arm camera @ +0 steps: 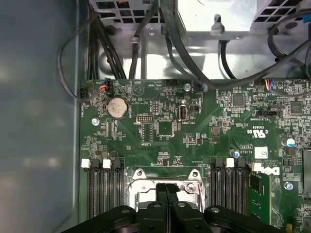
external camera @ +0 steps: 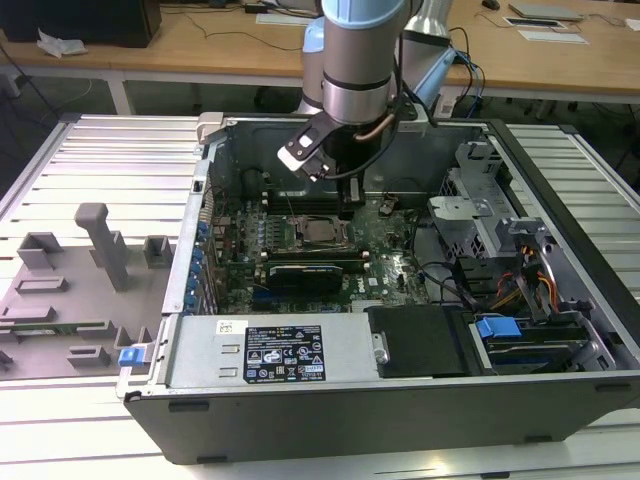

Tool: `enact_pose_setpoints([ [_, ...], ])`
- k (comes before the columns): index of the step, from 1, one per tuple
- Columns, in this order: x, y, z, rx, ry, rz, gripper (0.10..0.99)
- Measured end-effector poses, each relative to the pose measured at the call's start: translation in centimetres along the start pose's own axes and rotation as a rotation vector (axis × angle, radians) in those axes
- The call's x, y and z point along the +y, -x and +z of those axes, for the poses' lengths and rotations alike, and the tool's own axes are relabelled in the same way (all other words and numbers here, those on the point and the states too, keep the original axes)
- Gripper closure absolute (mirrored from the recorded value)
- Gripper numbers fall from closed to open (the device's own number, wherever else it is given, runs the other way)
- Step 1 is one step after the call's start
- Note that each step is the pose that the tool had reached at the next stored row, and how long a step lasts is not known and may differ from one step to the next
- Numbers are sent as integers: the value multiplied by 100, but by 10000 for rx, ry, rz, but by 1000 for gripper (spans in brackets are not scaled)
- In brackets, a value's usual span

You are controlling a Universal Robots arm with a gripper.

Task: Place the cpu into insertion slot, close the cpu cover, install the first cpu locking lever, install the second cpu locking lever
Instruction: 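Close the cpu cover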

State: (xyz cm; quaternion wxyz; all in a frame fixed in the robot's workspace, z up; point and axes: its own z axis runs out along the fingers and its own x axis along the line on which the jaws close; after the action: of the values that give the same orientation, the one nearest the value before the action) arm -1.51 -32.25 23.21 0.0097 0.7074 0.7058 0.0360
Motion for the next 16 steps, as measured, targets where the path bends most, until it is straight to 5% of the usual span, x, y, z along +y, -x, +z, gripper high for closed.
enact_pose_setpoints([
  [11,-171,6,33,-84,30,-45,980],
  [15,-175,6,34,-97,28,-48,980],
  [16,-175,5,37,-89,-43,-45,980],
])
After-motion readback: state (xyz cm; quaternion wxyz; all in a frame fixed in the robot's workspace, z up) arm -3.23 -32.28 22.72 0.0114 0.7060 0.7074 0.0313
